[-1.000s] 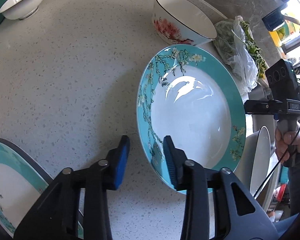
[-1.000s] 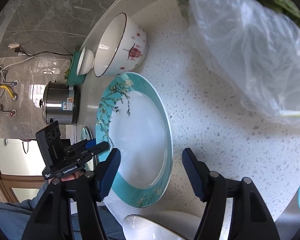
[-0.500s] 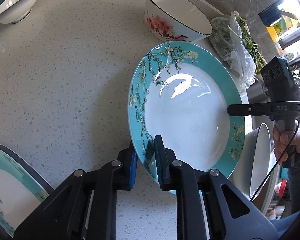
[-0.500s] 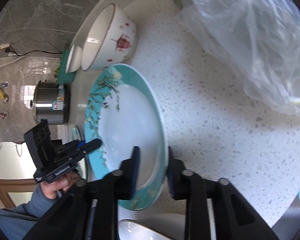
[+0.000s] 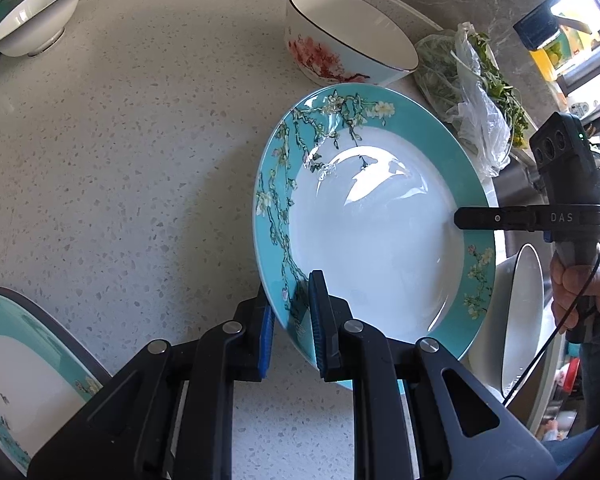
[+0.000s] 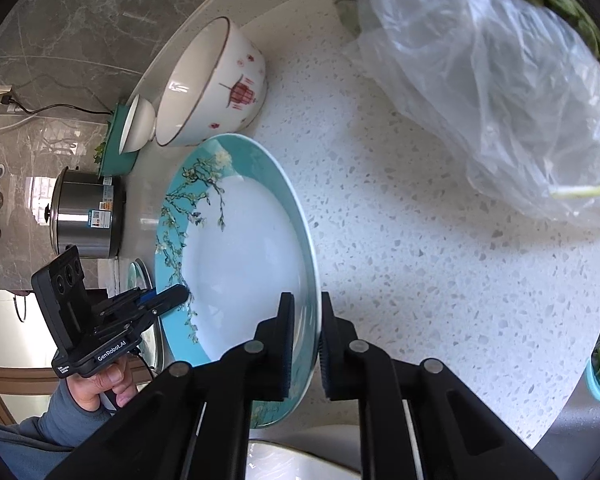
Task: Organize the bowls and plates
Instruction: 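Lift the teal floral plate with both grippers and carry it toward the stack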
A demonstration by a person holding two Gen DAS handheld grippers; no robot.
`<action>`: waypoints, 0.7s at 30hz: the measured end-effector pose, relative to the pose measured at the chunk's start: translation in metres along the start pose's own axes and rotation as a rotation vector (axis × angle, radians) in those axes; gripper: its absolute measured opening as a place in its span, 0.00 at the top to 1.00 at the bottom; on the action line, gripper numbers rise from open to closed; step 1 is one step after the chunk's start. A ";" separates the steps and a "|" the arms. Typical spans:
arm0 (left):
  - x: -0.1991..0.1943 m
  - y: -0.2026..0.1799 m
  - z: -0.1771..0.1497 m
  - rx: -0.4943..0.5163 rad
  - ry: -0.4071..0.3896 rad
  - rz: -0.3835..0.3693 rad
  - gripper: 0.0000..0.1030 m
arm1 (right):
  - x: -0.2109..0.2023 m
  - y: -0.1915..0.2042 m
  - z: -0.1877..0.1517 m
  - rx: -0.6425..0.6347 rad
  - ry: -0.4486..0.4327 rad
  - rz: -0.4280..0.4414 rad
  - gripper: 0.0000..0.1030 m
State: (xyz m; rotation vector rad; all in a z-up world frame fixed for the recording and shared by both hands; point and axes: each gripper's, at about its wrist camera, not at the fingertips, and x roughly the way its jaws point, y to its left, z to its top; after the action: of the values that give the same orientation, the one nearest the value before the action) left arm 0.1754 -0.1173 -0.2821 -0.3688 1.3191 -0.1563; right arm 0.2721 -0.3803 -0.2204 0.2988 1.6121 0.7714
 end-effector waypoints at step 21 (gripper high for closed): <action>-0.117 0.037 -0.032 -0.037 -0.146 0.022 0.87 | -0.007 0.089 -0.017 -0.131 -0.033 0.047 0.86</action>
State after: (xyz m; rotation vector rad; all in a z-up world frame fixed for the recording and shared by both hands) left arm 0.1122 -0.0516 -0.1948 -0.3899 1.1825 -0.0849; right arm 0.2370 -0.3232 -0.1588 0.2542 1.5207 0.8991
